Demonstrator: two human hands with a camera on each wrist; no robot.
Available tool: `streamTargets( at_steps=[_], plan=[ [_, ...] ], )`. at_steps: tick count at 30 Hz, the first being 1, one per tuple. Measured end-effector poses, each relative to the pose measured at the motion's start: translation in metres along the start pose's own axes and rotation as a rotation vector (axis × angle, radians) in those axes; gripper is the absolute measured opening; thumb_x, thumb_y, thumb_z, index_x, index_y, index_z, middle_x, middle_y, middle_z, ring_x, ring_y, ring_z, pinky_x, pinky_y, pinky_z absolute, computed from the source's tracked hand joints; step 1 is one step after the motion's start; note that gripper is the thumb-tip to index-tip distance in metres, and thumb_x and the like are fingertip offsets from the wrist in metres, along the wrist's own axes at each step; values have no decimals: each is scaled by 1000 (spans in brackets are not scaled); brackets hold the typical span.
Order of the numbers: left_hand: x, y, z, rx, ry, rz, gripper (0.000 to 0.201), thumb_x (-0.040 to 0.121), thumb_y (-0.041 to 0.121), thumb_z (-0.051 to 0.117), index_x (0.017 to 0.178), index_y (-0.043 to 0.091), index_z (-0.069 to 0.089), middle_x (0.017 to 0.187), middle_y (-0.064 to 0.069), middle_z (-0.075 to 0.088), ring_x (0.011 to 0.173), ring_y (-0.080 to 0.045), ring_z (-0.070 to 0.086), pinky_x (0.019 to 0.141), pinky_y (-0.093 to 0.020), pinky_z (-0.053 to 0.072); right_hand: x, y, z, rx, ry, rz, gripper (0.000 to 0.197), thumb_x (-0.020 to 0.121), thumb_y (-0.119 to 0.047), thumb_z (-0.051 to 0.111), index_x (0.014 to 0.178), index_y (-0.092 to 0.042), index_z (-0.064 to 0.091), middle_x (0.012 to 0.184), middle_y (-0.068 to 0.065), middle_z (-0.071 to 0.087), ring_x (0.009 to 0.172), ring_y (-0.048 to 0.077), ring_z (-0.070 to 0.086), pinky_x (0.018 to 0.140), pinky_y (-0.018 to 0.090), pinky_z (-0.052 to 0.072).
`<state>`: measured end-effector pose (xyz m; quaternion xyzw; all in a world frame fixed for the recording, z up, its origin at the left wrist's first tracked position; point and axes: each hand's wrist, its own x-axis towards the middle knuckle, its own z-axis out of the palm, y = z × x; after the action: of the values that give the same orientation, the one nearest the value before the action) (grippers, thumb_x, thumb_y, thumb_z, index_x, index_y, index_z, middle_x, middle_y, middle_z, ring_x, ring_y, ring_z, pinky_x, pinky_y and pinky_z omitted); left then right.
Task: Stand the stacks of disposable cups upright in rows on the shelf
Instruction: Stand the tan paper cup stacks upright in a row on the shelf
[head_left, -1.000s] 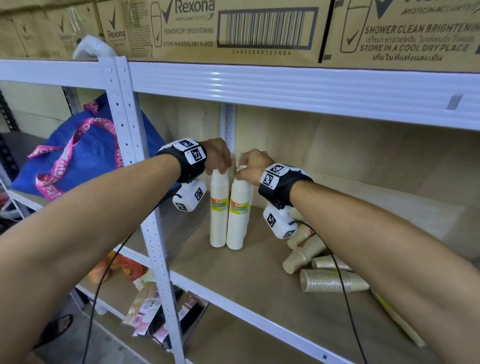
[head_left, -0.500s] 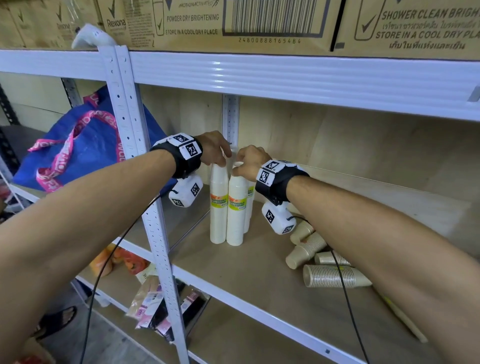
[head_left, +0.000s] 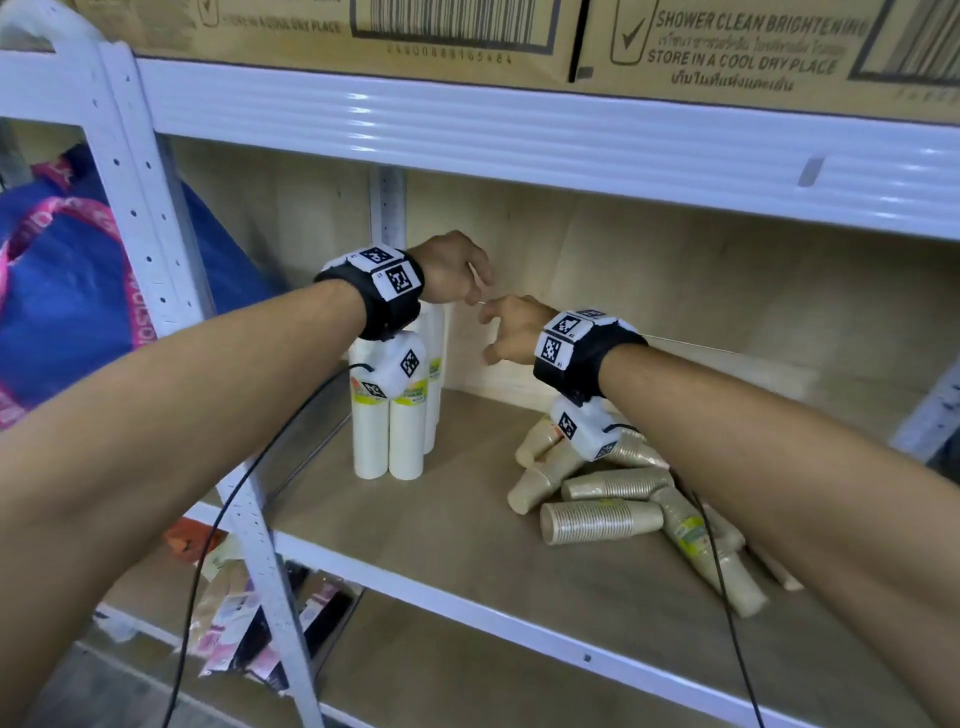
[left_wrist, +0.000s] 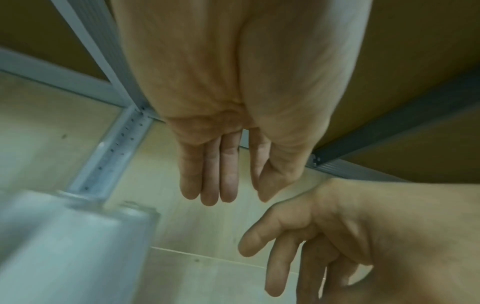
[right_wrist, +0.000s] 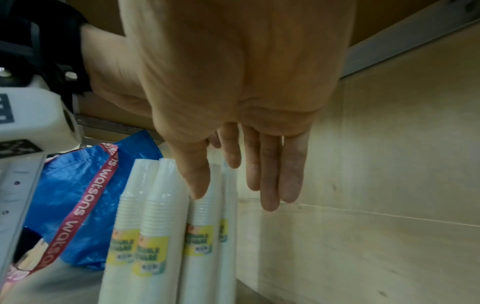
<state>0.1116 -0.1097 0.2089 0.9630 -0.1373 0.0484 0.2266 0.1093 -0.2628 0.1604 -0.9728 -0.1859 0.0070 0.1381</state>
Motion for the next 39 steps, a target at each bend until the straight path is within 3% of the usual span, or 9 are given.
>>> streamTargets(
  at_steps=[3,9,17,21,23,27,33,36,39],
  plan=[
    [8,14,30,-52,-58,34,23,82,16,72,102,28,68,100,1,68,99,-17,62,89,-29,51,-17,32,5,-32,-22,72,63,76,-33,76,133,-24,51,120,2,60,108,22,58,79,27,42],
    [12,25,109,-113,-180,26,29,82,23,76,110,24,69,104,1,65,99,-18,61,86,-26,47,-57,96,37,-33,-142,227,69,68,-37,81,130,-25,53,117,0,61,97,19,59,75,27,45],
    [1,15,191,-178,-277,-43,28,77,20,80,104,22,71,110,1,67,99,-17,62,87,-29,53,-99,155,94,-38,-261,288,67,73,-28,80,134,-18,53,129,3,59,111,24,60,84,28,48],
    [-10,5,216,-132,-338,-78,37,80,25,77,115,21,68,113,3,62,104,-18,59,82,-26,46,-112,171,108,-53,-294,332,74,73,-26,79,140,-17,47,138,4,52,121,25,54,92,32,49],
    [-13,-1,227,-116,-377,-93,38,81,29,75,117,24,64,117,0,61,104,-19,58,81,-27,46,-115,174,112,-53,-307,347,74,71,-24,79,139,-17,51,133,2,57,117,24,58,92,34,52],
    [-22,-12,241,-141,-374,-117,42,76,34,77,115,31,61,112,0,62,95,-15,59,69,-24,45,-102,214,142,6,-275,315,80,52,-38,72,130,-39,56,118,-13,65,105,14,65,86,35,57],
    [-29,-17,252,-138,-347,-105,55,74,27,80,124,28,57,116,-1,60,102,-20,60,89,-34,51,-115,203,142,-47,-236,307,67,50,-37,68,115,-46,59,85,-13,66,75,9,67,68,34,60],
    [-32,-18,256,-163,-366,-114,63,73,29,80,129,30,52,113,-1,62,99,-19,60,81,-29,50,-111,222,158,-30,-221,288,71,45,-44,66,113,-58,56,88,-17,67,78,6,67,68,33,60],
    [-37,-19,260,-171,-363,-110,70,73,30,82,133,31,46,110,1,59,94,-16,57,67,-21,42,-119,209,151,-69,-212,274,68,51,-40,71,117,-48,59,102,-12,66,90,13,66,77,35,58]
  ],
)
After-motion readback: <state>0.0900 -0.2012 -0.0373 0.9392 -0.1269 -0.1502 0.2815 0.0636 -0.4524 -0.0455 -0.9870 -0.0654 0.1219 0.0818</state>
